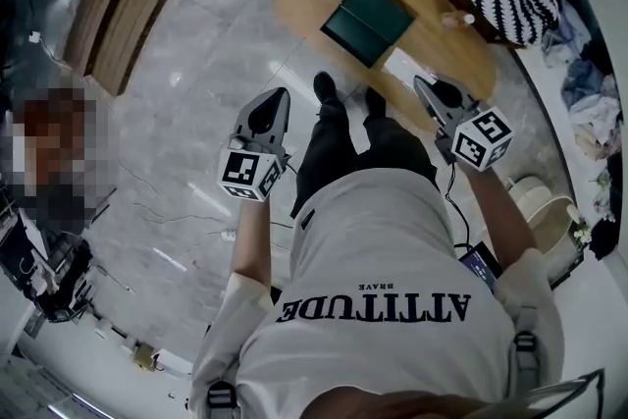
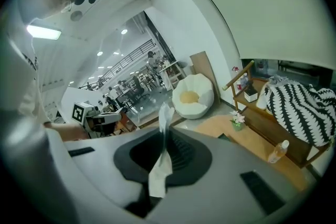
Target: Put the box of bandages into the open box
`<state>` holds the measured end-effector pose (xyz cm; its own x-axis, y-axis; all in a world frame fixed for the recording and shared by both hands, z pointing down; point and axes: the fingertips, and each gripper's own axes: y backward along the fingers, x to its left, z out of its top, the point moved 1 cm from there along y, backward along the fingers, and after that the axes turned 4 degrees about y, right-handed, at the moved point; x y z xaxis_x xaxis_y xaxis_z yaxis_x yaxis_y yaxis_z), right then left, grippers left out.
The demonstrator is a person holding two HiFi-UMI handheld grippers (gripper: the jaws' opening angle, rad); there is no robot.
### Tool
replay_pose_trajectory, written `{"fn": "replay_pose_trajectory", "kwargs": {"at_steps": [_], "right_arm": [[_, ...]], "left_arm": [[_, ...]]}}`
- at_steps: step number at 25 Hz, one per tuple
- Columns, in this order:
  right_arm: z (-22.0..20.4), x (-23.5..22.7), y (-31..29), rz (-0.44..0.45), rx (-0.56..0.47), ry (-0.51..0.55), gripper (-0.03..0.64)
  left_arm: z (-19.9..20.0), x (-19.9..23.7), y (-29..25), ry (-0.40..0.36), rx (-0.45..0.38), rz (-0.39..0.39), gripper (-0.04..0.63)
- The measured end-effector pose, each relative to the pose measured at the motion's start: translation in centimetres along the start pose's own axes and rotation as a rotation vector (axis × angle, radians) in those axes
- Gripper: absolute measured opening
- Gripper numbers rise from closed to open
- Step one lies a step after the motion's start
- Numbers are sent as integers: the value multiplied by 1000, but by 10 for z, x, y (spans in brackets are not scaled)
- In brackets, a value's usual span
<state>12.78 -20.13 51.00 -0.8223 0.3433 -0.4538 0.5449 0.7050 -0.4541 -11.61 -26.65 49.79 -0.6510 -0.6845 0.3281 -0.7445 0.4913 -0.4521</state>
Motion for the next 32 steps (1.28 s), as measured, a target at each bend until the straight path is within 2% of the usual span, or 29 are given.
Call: {"fn": "replay_pose_trajectory", "kwargs": {"at_steps": [6, 12, 18, 25, 32], "right_arm": [[-2, -10, -27, -43, 13, -48, 29], [-12, -32, -59, -81, 21, -156, 29], [-23, -48, -82, -111, 29, -180, 29], [-61, -75, -101, -145, 42, -247, 29], [-115, -107, -137, -165, 61, -353, 29]], "left_arm": [[-5, 32, -19, 7, 40, -54, 21], [-13, 57, -47, 21, 79, -99, 21], [-25, 70, -76, 35, 116, -148, 21], [-54, 70, -109, 42, 158, -192, 21], [-87, 88, -137, 61, 200, -188, 21]]}}
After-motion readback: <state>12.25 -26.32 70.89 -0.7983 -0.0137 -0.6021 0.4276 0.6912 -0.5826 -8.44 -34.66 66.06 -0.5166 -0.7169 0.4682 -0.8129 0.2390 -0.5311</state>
